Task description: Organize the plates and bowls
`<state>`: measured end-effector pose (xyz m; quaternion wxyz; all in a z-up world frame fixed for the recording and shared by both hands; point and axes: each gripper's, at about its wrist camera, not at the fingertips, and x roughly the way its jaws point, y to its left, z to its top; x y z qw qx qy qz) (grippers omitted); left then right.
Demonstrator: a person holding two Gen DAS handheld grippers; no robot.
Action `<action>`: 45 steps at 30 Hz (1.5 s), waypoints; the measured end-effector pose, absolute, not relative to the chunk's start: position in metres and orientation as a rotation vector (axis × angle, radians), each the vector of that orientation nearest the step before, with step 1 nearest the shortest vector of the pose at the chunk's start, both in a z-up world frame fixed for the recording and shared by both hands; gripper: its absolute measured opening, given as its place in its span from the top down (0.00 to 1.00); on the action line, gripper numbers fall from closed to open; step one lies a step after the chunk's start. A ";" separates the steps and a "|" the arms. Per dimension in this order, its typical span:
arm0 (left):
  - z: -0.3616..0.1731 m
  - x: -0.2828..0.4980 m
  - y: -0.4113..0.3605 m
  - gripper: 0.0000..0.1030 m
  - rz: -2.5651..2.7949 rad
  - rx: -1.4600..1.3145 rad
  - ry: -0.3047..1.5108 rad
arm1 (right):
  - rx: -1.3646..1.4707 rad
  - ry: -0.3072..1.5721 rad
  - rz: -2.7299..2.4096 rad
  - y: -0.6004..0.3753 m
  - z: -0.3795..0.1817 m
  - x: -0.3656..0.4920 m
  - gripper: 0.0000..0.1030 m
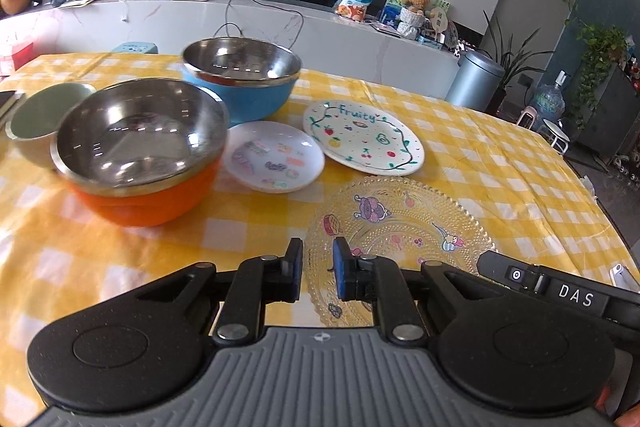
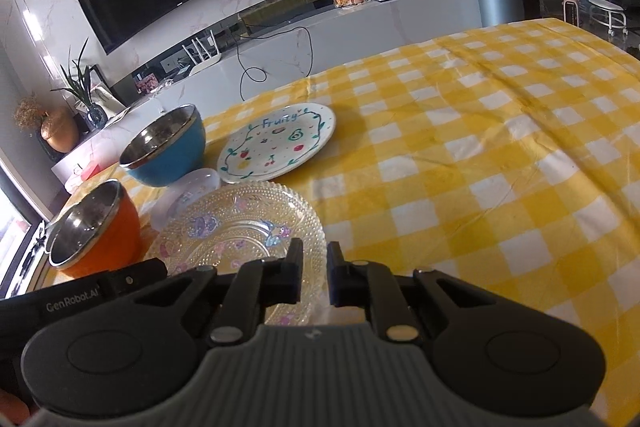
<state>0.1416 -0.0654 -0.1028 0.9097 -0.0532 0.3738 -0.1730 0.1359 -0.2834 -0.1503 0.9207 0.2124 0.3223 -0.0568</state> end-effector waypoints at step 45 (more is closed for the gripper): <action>-0.129 0.104 0.087 0.83 -0.124 -0.238 0.807 | 0.316 0.835 0.075 -0.125 -0.167 0.136 0.90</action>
